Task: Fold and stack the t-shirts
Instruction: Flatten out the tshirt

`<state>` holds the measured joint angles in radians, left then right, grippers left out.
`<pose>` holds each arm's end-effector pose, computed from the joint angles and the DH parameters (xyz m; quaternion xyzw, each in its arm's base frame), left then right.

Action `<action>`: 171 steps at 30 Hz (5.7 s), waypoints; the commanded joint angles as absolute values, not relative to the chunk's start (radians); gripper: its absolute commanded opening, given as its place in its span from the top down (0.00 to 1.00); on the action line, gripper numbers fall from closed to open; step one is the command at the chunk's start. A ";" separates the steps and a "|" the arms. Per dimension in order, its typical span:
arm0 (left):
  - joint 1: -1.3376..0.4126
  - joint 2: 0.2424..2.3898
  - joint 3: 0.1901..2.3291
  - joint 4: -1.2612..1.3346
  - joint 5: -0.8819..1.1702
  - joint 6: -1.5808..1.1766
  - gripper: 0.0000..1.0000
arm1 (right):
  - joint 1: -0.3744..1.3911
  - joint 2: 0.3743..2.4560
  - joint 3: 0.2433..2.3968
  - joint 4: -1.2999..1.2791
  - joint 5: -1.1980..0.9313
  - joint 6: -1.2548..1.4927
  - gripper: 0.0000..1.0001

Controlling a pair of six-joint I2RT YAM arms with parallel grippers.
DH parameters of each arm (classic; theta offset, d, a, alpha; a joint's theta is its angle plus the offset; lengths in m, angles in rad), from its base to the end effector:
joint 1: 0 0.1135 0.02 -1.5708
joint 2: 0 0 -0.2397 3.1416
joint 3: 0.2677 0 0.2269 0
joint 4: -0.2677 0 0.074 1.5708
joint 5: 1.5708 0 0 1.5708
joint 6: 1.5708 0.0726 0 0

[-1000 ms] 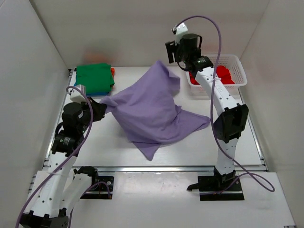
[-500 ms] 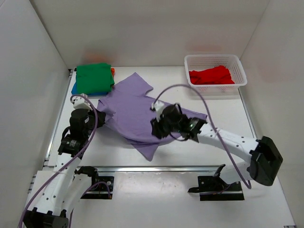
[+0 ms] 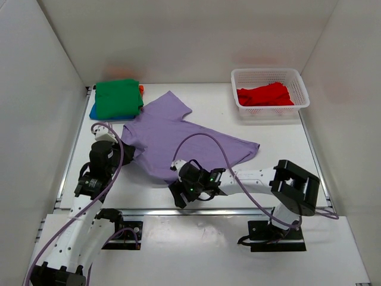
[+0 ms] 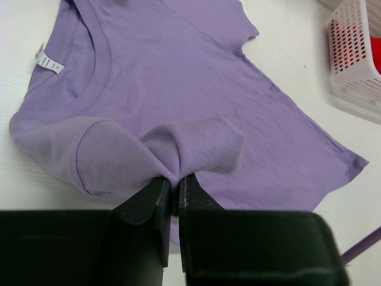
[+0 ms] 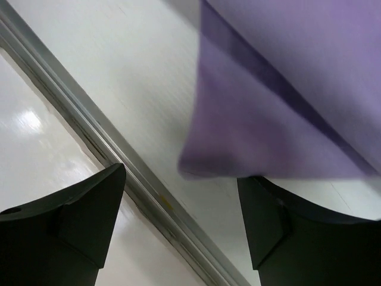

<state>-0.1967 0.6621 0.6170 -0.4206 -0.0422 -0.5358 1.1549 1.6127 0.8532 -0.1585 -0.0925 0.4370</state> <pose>0.1802 -0.0328 0.2452 -0.1545 0.8369 -0.1712 0.4964 0.1227 0.2944 0.1296 -0.3463 0.8807 0.2595 0.1928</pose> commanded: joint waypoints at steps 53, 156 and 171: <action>-0.202 0.749 1.135 -0.477 -0.061 -0.485 1.00 | 0.723 0.789 1.091 -0.508 0.102 0.325 1.00; -0.586 0.623 0.304 -0.244 0.266 -0.633 0.48 | -0.049 1.152 0.755 -0.543 -0.472 0.202 0.99; -0.692 0.837 0.264 -0.123 0.172 -0.719 0.40 | -0.049 1.206 0.762 -0.500 -0.479 0.213 1.00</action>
<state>-0.6685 0.8001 0.2550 -0.1883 0.2058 -0.6933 -0.0582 1.1961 0.7185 -0.5423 -0.4717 0.2085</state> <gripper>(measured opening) 0.601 0.008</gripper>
